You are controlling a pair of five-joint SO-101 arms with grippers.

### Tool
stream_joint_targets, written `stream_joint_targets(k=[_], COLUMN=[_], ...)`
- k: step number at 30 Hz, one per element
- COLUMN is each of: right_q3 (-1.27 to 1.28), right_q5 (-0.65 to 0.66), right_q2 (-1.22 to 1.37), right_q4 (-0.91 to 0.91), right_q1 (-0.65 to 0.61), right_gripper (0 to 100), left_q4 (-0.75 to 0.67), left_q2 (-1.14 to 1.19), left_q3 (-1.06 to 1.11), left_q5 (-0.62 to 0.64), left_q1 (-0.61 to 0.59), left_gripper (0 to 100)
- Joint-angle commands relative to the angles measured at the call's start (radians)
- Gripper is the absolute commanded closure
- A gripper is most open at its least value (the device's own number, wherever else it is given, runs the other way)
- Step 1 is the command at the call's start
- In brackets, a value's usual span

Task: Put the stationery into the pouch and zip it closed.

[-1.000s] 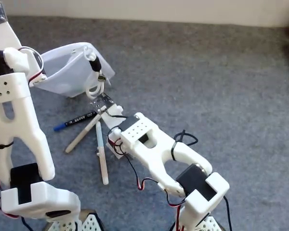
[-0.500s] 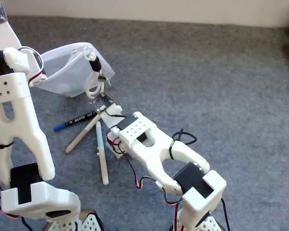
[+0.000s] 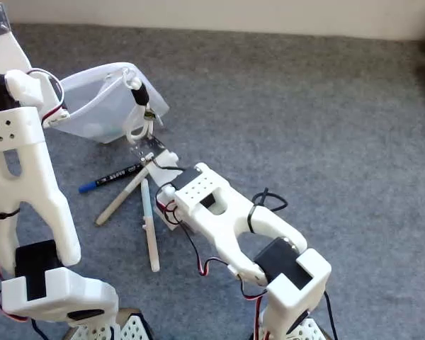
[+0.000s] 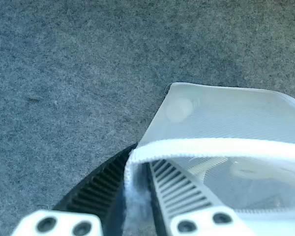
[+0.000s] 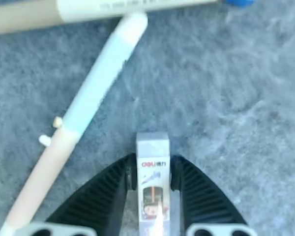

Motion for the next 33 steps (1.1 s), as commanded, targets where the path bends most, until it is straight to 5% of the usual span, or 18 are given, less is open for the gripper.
stream_joint_targets(k=[1,29,33], right_q3=[-0.039,0.018,0.022], right_q5=[0.008,0.014,0.014], right_q2=[-0.027,-0.016,-0.016], right_q4=[-0.044,-0.094,-0.094], right_q1=[0.005,0.010,0.010], right_gripper=[87.7,88.0,96.0], left_q4=[0.006,-0.014,-0.014], left_q2=[0.007,-0.002,-0.002], left_q3=[-0.002,0.062,0.062], left_q5=[0.009,0.009,0.009], left_q1=[0.002,0.001,0.001], left_gripper=[99,99,99])
